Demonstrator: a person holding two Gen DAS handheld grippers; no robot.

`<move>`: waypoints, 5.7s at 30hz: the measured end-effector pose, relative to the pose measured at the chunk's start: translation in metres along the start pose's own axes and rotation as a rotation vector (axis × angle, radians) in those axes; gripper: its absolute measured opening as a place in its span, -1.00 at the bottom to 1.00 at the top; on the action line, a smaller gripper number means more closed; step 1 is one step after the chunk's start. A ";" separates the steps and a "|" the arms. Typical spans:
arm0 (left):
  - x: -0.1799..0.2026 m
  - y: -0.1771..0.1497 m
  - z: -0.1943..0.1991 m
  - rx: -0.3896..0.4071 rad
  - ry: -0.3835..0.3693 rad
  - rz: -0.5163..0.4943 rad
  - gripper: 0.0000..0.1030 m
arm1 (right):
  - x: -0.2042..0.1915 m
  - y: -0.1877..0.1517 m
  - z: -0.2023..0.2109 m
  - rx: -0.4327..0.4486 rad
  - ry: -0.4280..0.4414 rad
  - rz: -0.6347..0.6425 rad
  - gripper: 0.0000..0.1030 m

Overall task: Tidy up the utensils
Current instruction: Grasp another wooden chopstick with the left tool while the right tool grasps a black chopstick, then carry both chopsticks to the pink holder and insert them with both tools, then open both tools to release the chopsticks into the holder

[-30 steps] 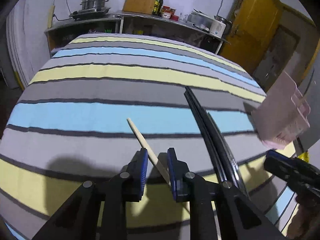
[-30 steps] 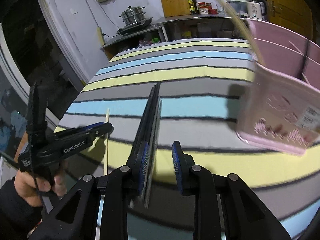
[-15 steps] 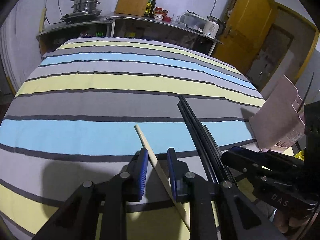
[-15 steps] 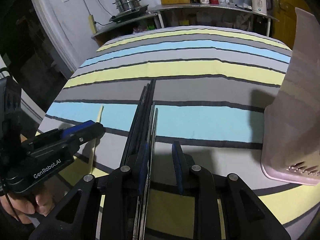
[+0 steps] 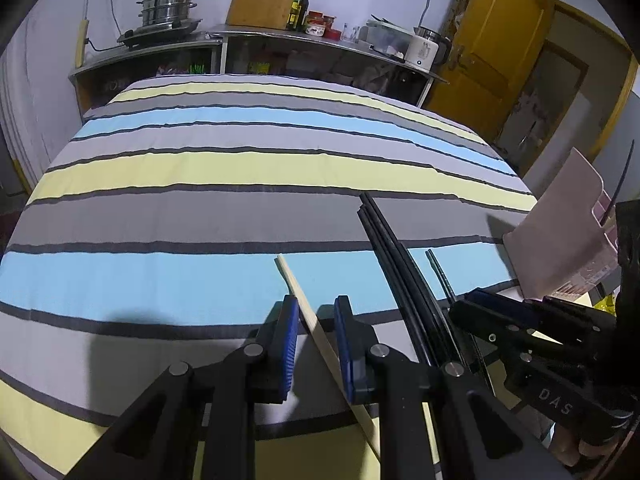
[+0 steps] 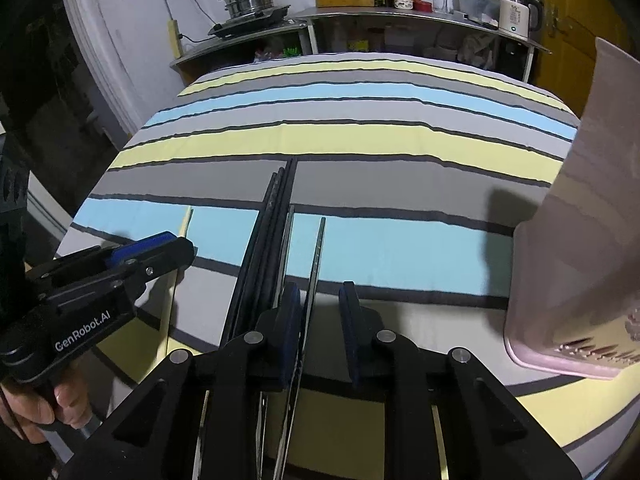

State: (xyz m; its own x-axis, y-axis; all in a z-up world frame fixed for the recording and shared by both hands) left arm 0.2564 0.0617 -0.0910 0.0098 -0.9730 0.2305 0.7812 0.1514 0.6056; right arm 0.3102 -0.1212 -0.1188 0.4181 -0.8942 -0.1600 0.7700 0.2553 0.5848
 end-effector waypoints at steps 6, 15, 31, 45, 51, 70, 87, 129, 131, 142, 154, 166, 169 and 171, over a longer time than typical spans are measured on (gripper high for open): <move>0.007 0.004 -0.005 -0.011 0.042 -0.032 -0.68 | -0.003 0.004 -0.004 0.000 -0.018 0.012 -0.61; 0.005 0.017 -0.015 -0.043 0.096 -0.024 -0.89 | -0.004 0.009 -0.007 -0.008 -0.033 0.024 -0.73; -0.004 0.026 -0.004 -0.033 0.051 0.017 -0.89 | 0.000 0.010 0.006 0.007 0.038 -0.011 -0.90; 0.015 0.043 0.097 0.119 -0.045 -0.002 -0.89 | -0.008 0.010 0.084 0.147 0.071 -0.010 -0.90; 0.022 0.045 0.120 0.141 -0.077 -0.009 -0.89 | -0.006 0.009 0.107 0.186 0.070 -0.021 -0.90; 0.051 0.052 0.170 0.198 -0.161 -0.034 -0.90 | 0.004 0.007 0.146 0.259 0.074 -0.046 -0.90; 0.157 0.089 0.196 0.223 -0.316 -0.164 -0.90 | 0.061 0.011 0.224 0.403 0.006 -0.132 -0.90; 0.218 0.120 0.066 0.167 -0.324 -0.203 -0.90 | 0.142 0.023 0.184 0.366 -0.078 -0.263 -0.90; 0.216 0.119 0.066 0.163 -0.324 -0.202 -0.89 | 0.141 0.023 0.183 0.356 -0.075 -0.263 -0.90; 0.201 0.112 0.098 0.208 -0.321 -0.193 -0.87 | 0.135 0.018 0.203 0.392 -0.093 -0.256 -0.58; 0.166 0.082 0.157 0.292 -0.301 -0.203 -0.81 | 0.120 0.002 0.236 0.452 -0.090 -0.238 -0.56; 0.106 0.021 0.167 0.259 -0.207 -0.128 -0.81 | 0.080 -0.026 0.234 0.429 0.007 -0.183 -0.56; 0.089 0.007 0.159 0.230 -0.185 -0.098 -0.81 | 0.071 -0.031 0.225 0.408 0.031 -0.172 -0.56; 0.080 -0.002 0.152 0.208 -0.175 -0.081 -0.81 | 0.064 -0.034 0.217 0.386 0.035 -0.155 -0.56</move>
State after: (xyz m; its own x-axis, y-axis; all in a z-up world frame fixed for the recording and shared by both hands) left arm 0.1608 0.0097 0.0420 -0.1692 -0.9414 0.2916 0.6299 0.1243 0.7667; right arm 0.2060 -0.2673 0.0235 0.3325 -0.8967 -0.2923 0.5908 -0.0435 0.8056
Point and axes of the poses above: each gripper's, at about its wrist camera, not at the fingertips, and z roughly against the way its jaws point, x to its right, y to its top, the point moved 2 cm from there along -z, roughly the way its jaws point, and after that the axes turned 2 degrees about x, right-handed, at the moved point
